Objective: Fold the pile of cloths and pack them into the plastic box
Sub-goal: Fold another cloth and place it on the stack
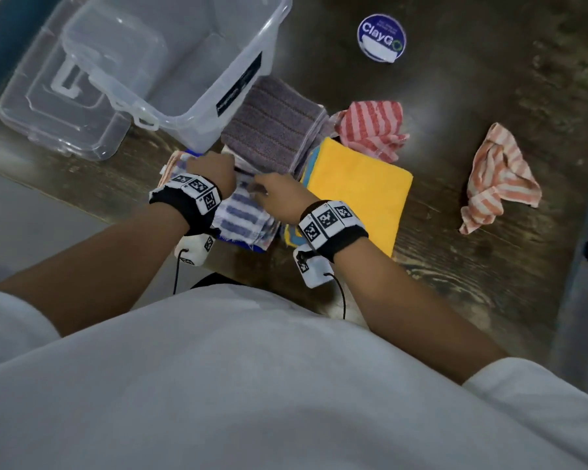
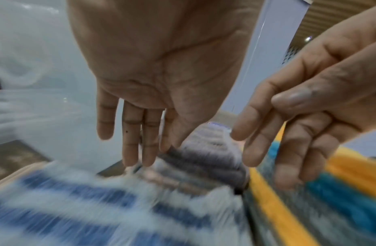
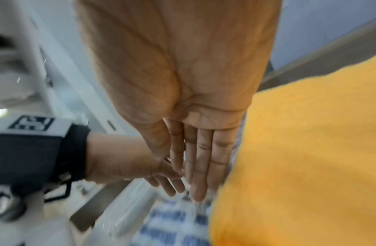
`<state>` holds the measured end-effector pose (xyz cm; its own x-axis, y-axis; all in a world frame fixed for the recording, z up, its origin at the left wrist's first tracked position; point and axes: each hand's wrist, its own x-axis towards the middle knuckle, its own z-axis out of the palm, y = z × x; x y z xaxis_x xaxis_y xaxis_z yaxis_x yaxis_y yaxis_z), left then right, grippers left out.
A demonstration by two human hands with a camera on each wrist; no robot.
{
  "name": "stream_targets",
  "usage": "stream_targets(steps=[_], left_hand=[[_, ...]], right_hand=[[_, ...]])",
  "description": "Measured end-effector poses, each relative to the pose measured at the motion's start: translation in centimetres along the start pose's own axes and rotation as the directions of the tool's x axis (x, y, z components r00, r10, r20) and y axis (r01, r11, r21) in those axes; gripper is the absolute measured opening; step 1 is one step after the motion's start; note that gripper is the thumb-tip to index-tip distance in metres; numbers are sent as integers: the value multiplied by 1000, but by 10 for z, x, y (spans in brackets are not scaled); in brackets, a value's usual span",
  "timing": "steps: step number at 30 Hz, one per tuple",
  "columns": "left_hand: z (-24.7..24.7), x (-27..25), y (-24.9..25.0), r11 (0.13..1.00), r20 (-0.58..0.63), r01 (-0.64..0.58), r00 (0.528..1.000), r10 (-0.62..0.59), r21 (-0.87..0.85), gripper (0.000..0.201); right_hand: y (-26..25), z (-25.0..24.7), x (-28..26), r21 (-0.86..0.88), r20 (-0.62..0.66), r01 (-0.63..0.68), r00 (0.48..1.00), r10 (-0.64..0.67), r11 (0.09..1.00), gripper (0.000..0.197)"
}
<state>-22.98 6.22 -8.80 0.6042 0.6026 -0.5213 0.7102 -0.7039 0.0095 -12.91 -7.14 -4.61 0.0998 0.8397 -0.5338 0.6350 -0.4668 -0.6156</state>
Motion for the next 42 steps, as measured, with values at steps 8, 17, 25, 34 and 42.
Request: stream_targets(steps=[8, 17, 25, 34, 42], left_hand=[[-82, 7, 116, 981, -261, -182, 952, 160, -64, 25], [-34, 7, 236, 838, -222, -545, 823, 523, -44, 76], [12, 22, 223, 824, -129, -542, 817, 562, 162, 98], [22, 27, 223, 823, -157, -545, 809, 566, 162, 82], [20, 28, 223, 829, -141, -537, 818, 557, 158, 84]], right_hand=[[70, -74, -82, 447, -342, 34, 930, 136, 894, 18], [190, -116, -109, 235, -563, -321, 724, 398, 918, 16], [235, -113, -73, -102, -509, -436, 795, 330, 894, 42], [245, -113, -23, -72, -423, -427, 831, 360, 901, 56], [247, -120, -25, -16, -435, -424, 818, 375, 906, 27]])
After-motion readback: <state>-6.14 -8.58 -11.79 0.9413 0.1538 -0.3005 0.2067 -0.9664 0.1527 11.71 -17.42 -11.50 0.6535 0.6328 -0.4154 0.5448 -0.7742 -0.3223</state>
